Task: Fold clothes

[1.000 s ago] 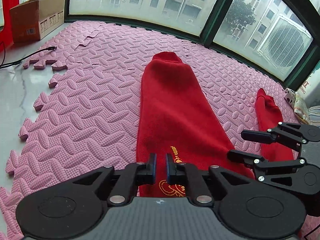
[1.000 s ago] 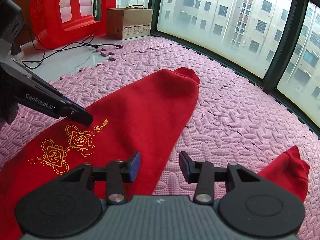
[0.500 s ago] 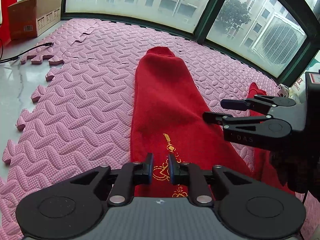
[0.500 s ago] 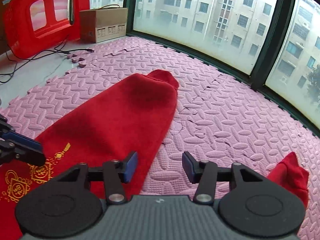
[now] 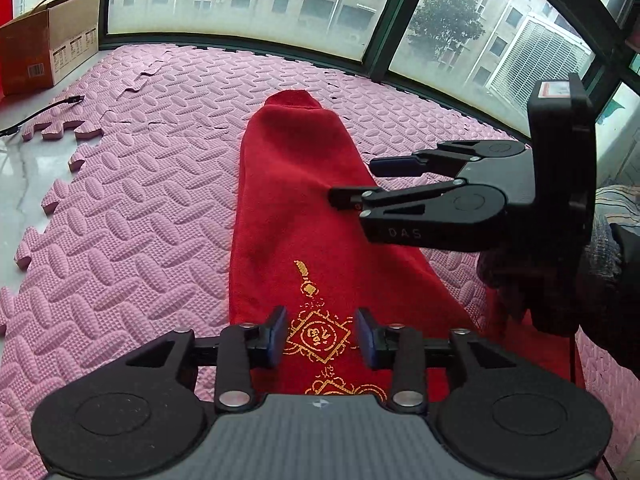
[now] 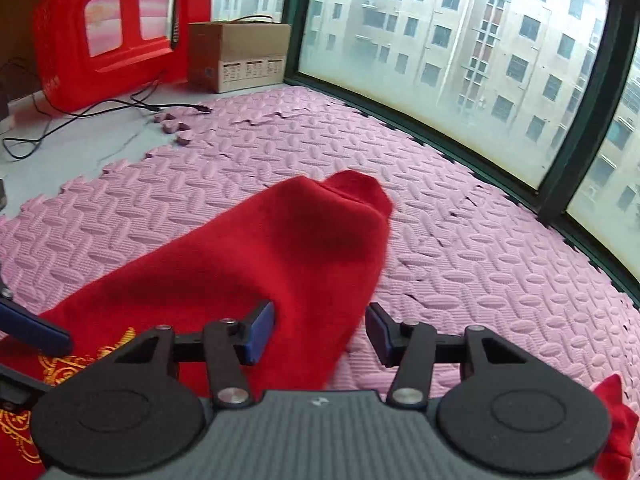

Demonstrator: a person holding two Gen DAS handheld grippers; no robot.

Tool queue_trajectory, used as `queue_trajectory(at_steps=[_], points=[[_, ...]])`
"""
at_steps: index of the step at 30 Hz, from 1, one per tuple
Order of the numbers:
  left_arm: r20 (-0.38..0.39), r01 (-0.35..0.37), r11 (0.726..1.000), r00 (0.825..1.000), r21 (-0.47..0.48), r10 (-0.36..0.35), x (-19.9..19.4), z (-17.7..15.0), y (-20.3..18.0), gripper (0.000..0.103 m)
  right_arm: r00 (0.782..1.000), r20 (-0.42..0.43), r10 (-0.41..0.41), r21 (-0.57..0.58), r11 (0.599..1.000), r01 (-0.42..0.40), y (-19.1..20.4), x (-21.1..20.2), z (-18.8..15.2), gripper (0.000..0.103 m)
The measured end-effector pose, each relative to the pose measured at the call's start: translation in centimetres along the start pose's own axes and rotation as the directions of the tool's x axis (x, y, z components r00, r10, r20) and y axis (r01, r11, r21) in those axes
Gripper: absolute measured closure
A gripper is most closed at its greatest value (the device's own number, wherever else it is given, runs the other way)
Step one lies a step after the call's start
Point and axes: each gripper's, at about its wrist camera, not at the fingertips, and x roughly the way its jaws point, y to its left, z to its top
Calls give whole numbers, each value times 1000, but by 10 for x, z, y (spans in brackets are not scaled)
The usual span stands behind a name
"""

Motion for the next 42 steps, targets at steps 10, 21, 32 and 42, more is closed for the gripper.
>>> queue_trajectory(at_steps=[10,21,32,42], points=[[1,-3,1000,1000,31,3,3,1,-7,52,992,53,116,-37,993,-114,7,0,14,53],[-1,4,1000,1000,30,-4,4,0,-5,50,998,-6,-64,47,997,64,-40,43,37,56],[9,-5,1000,1000,18,5,5,2,-2,50,985,-53,162,-39,986,-164,-11,-27,2,56],[16,-20,1000,1000,8,19,3,4,1,49,1000,15,10,20,1000,-10,-16,-106,-68,55]])
